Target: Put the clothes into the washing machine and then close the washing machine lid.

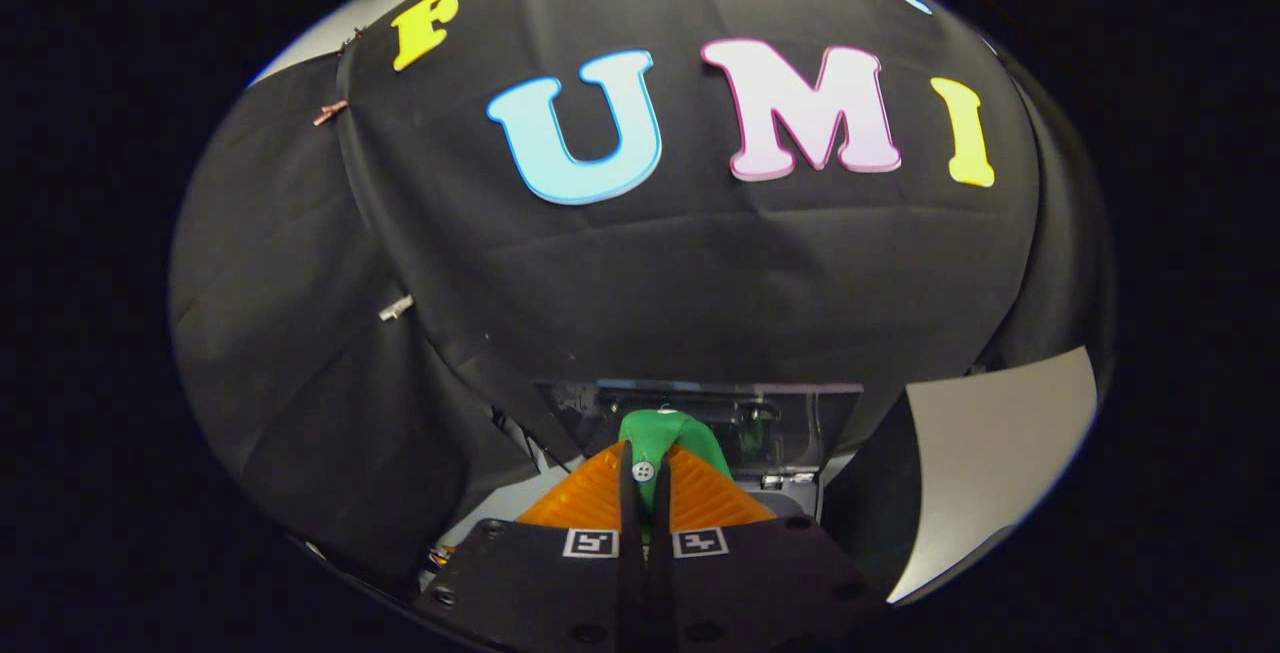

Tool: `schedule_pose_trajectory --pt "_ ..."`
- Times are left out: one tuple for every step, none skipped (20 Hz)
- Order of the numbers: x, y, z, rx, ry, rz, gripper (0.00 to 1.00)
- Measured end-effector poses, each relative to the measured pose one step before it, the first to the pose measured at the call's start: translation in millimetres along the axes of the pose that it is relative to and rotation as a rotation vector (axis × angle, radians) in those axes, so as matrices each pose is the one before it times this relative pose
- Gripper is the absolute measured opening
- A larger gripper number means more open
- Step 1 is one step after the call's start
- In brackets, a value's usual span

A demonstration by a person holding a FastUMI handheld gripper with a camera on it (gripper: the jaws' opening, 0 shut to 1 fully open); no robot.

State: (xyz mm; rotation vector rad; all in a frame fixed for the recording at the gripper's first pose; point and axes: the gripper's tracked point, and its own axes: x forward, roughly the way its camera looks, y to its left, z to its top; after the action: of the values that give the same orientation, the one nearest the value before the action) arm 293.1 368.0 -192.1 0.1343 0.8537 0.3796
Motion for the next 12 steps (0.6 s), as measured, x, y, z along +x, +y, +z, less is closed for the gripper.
schedule_pose_trajectory --pt "13.36 -6.43 -16.39 -0.00458 0.02645 -0.01229 0.05" --pt "12.01 -5.9 -15.35 -0.00782 0.02137 -0.01253 0.05" --pt "11.86 -5.41 -14.38 -0.01029 0.01719 -0.01076 0.05" --pt "11.97 -4.27 -14.72 -0.01276 0.01712 -0.01068 0.05" --pt "12.11 -4.02 -13.02 -0.01191 0.01302 -0.01143 0.05" --pt "8.33 -1.75 -12.49 -0.01051 0.01368 -0.00604 0.05" --pt "7.93 -0.6 -12.41 -0.01099 0.01438 -0.00174 0.05" --pt "8.14 -2.2 -10.12 -0.00394 0.01522 -0.00758 0.05" --pt "8.89 -2.12 -9.45 -0.00034 0.01346 -0.00985 0.05" --pt "7.45 -3.29 -7.18 0.0099 0.00669 -0.00813 0.05" --pt "5.96 -3.04 -7.01 0.00888 0.01031 -0.00779 0.06" --pt "3.91 -3.49 -5.28 0.00236 0.00731 -0.00793 0.06"
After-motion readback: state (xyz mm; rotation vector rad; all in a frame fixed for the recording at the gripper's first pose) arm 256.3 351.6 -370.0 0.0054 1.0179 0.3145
